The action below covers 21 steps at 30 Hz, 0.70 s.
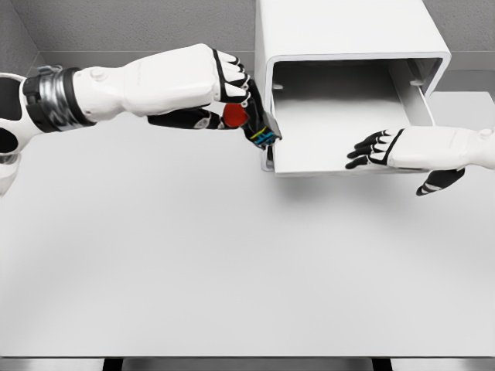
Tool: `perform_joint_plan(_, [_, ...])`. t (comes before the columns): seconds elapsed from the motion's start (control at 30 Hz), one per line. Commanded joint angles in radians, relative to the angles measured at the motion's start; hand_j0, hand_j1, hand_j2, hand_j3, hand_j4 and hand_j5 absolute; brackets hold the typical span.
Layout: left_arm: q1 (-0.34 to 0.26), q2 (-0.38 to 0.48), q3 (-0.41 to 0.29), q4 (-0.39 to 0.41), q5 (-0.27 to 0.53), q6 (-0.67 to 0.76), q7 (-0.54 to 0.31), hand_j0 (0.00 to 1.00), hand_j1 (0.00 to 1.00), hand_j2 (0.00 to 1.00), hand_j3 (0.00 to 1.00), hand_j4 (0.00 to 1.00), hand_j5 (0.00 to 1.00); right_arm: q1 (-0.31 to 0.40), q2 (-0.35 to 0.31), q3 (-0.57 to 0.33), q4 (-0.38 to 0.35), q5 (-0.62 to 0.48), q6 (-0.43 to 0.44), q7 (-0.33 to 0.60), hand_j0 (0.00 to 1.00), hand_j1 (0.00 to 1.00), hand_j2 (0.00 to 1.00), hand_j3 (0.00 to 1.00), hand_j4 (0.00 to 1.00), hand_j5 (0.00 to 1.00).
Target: Slide open multi-storey tabletop storage cabinets and put open load switch and slide close multi-storey tabletop storage cabinets
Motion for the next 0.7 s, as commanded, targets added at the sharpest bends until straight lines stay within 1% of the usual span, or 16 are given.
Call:
perform_joint_plan(0.0, [0.000, -0.001, 0.000, 0.001, 0.010, 0.002, 0.001, 0.45, 0.45, 0.45, 0.45, 0.45, 0.45, 0.000, 0.002, 0.013, -0.024, -0.034, -0.028, 0.003, 1.00, 1.00, 1.00, 1.00, 1.00, 1.00])
perform_joint_plan(0.07, [-0.002, 0.001, 0.000, 0.001, 0.014, 0.002, 0.001, 0.45, 0.45, 0.45, 0.45, 0.45, 0.45, 0.000, -0.003, 0.013, -0.032, -0.034, -0.028, 0.003, 1.00, 1.00, 1.00, 1.00, 1.00, 1.00])
perform_joint_plan(0.2, [-0.002, -0.004, 0.001, 0.001, 0.015, 0.002, 0.001, 0.45, 0.45, 0.45, 0.45, 0.45, 0.45, 0.005, -0.040, 0.013, -0.037, -0.034, -0.028, 0.003, 1.00, 1.00, 1.00, 1.00, 1.00, 1.00])
perform_joint_plan(0.4, [-0.009, -0.007, 0.003, 0.003, 0.014, 0.002, -0.001, 0.45, 0.45, 0.45, 0.45, 0.45, 0.45, 0.017, -0.075, 0.011, -0.038, -0.038, -0.028, 0.003, 1.00, 1.00, 1.00, 1.00, 1.00, 1.00])
perform_joint_plan(0.5, [-0.017, -0.014, 0.001, 0.001, 0.009, 0.002, -0.001, 0.45, 0.45, 0.45, 0.45, 0.45, 0.45, 0.017, -0.083, 0.008, -0.038, -0.042, -0.028, 0.003, 1.00, 1.00, 1.00, 1.00, 1.00, 1.00])
perform_joint_plan(0.57, [-0.015, -0.040, 0.001, 0.001, 0.003, 0.002, 0.001, 0.44, 0.44, 0.44, 0.44, 0.44, 0.44, 0.017, -0.083, 0.008, -0.044, -0.042, -0.028, 0.003, 1.00, 1.00, 1.00, 1.00, 1.00, 1.00])
perform_joint_plan(0.67, [-0.018, -0.047, 0.001, 0.001, 0.004, 0.002, -0.001, 0.44, 0.44, 0.44, 0.44, 0.44, 0.44, 0.009, -0.084, 0.005, -0.047, -0.047, -0.028, 0.003, 1.00, 1.00, 1.00, 1.00, 1.00, 1.00])
